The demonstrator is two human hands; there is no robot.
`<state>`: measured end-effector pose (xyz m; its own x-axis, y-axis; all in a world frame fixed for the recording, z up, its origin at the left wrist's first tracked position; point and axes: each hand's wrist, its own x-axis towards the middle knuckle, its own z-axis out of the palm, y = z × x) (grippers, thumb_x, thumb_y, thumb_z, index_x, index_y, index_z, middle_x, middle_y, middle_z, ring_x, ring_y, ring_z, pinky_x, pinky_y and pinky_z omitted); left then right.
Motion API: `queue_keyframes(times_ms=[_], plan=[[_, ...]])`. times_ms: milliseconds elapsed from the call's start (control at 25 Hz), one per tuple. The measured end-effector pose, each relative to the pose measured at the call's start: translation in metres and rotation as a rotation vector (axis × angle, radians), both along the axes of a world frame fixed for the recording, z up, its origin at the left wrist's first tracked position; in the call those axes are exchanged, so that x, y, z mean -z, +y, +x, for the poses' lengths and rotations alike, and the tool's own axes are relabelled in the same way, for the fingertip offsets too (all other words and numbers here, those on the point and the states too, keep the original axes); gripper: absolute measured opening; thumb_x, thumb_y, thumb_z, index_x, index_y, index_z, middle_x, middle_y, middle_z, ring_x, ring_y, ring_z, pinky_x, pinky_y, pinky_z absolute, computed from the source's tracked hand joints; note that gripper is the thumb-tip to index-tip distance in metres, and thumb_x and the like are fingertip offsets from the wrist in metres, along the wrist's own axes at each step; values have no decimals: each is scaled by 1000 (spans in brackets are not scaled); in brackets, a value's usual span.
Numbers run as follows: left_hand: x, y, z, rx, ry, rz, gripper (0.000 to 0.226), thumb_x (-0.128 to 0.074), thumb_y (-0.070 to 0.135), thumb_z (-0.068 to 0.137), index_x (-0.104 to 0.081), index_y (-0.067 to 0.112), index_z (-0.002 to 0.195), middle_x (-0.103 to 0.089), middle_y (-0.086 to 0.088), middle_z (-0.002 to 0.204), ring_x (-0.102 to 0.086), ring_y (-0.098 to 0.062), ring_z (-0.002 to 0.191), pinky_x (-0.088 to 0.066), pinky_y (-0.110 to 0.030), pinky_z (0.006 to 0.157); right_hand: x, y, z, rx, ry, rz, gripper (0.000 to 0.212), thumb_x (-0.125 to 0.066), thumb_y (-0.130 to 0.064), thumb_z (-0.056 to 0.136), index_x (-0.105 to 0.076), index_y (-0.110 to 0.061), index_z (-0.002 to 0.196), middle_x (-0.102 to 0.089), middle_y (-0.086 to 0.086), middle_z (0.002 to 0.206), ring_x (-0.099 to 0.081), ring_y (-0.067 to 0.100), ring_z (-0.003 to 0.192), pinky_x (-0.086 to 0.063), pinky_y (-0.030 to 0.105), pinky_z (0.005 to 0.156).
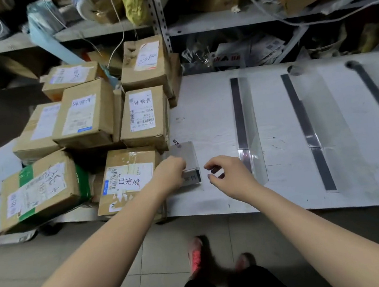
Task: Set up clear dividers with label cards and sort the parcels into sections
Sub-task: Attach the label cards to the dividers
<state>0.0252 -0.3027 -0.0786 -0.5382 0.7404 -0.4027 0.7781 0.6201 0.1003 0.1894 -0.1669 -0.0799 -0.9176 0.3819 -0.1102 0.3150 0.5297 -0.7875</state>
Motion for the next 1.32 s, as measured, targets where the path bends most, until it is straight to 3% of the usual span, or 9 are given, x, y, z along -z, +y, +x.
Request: queue_keyframes(times_ms=[280, 360, 520, 640, 760, 880, 960, 1200, 1320], plan=[[3, -1, -4, 125, 139, -21, 17, -59, 1, 85, -68, 10, 95, -67, -13, 100, -65, -38, 95, -39, -34, 67, 14, 5, -16, 74, -118, 1, 26, -67, -13, 91, -71, -19, 116, -70, -6, 111, -65, 8, 98, -58, 30, 88], [3, -4, -11, 135, 131, 52, 7, -61, 7, 89, -67, 9, 90, -67, -13, 95, -64, -37, 93, -40, -34, 65, 17, 5, -19, 102, -155, -8, 26, -67, -12, 91, -70, -18, 116, -70, -6, 112, -66, 9, 97, -57, 30, 88], [-3, -11, -22, 149, 52, 275, 12, -65, 17, 94, -68, 8, 87, -65, -10, 88, -62, -37, 85, -46, -38, 63, 23, 4, -26, 126, -214, -29, 28, -65, -10, 92, -70, -17, 118, -70, -5, 115, -66, 10, 101, -55, 27, 87], [-13, -19, -26, 132, 12, 406, 8, -68, 18, 93, -70, 11, 91, -64, -5, 90, -63, -33, 84, -53, -44, 63, 32, 2, -32, 113, -237, -54, 33, -65, -9, 92, -70, -19, 123, -70, -7, 117, -66, 9, 101, -49, 21, 79], [-23, -27, -32, 111, -16, 533, 6, -71, 14, 92, -71, 10, 96, -63, -1, 93, -63, -28, 85, -52, -40, 64, 42, -3, -45, 94, -224, -85, 33, -72, -18, 90, -71, -23, 122, -69, -10, 115, -67, 7, 96, -44, 17, 68], [-28, -36, -40, 117, -66, 594, 6, -71, 10, 92, -70, 7, 98, -59, 2, 92, -60, -25, 87, -50, -39, 68, 52, -6, -61, 99, -248, -77, 20, -78, -24, 87, -75, -22, 107, -71, -5, 107, -69, 10, 91, -43, 17, 63], [-28, -40, -46, 82, -81, 607, 8, -71, 11, 93, -71, 7, 100, -60, 0, 92, -59, -24, 86, -51, -40, 70, 54, -6, -66, 108, -238, -106, 11, -80, -22, 86, -75, -28, 94, -72, -2, 101, -69, 13, 88, -44, 18, 64], [-36, -42, -54, -27, -219, 661, 12, -74, 11, 92, -75, 9, 103, -64, 2, 93, -61, -17, 86, -50, -32, 77, 51, -5, -61, 96, -156, -152, 12, -82, -14, 85, -80, -20, 95, -72, -11, 93, -67, 5, 88, -50, 23, 79], [-37, -44, -57, -91, -253, 677, 13, -76, 13, 91, -76, 9, 103, -68, 3, 93, -65, -16, 86, -52, -28, 74, 45, -2, -56, 102, -135, -136, 10, -82, -20, 86, -80, -23, 95, -73, -14, 93, -66, 3, 90, -48, 23, 78]])
